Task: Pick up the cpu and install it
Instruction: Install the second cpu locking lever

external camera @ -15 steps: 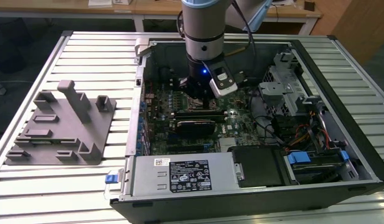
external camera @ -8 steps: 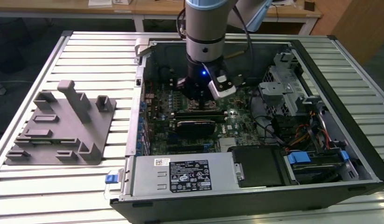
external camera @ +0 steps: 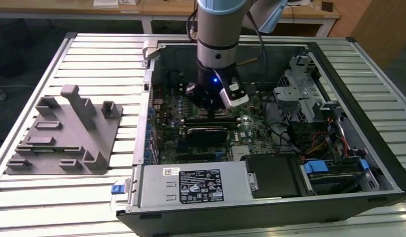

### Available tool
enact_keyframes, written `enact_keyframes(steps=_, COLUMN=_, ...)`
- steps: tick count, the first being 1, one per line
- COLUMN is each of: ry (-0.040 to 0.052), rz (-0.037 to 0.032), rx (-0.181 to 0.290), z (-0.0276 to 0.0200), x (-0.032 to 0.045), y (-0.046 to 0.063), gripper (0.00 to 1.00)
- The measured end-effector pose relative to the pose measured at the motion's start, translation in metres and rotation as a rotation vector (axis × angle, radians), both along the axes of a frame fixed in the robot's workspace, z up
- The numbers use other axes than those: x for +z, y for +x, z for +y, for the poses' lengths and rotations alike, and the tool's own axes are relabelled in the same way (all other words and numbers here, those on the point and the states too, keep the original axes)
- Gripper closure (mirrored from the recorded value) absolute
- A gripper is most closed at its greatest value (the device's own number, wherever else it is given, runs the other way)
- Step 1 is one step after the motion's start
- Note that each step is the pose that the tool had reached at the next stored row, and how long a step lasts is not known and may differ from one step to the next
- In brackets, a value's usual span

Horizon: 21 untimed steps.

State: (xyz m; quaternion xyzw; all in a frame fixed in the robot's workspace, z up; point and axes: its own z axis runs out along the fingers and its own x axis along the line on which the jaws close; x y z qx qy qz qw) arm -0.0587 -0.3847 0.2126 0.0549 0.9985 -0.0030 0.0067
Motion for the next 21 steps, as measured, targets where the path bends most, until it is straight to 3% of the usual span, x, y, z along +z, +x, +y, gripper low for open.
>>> enact_keyframes(steps=3, ry=0.0044, rz=0.0146, rx=0.002, z=-0.001, x=-0.001, y=0.0, gripper=0.89)
enact_keyframes(steps=8, ry=0.0083, rz=0.015, rx=0.002, z=-0.0017, x=-0.0011, y=-0.001, gripper=0.89)
enact_keyframes(steps=9, ry=0.0191, rz=0.0149, rx=0.003, z=-0.002, x=-0.0011, y=-0.001, gripper=0.89)
enact_keyframes(steps=12, ry=0.0678, rz=0.0149, rx=0.006, z=-0.0024, x=-0.0016, y=-0.003, gripper=0.89)
enact_keyframes(steps=13, ry=0.0781, rz=0.0148, rx=0.007, z=-0.0028, x=-0.0018, y=-0.004, gripper=0.89)
enact_keyframes(steps=21, ry=0.0839, rz=0.0148, rx=0.009, z=-0.0145, x=-0.0022, y=-0.009, gripper=0.89)
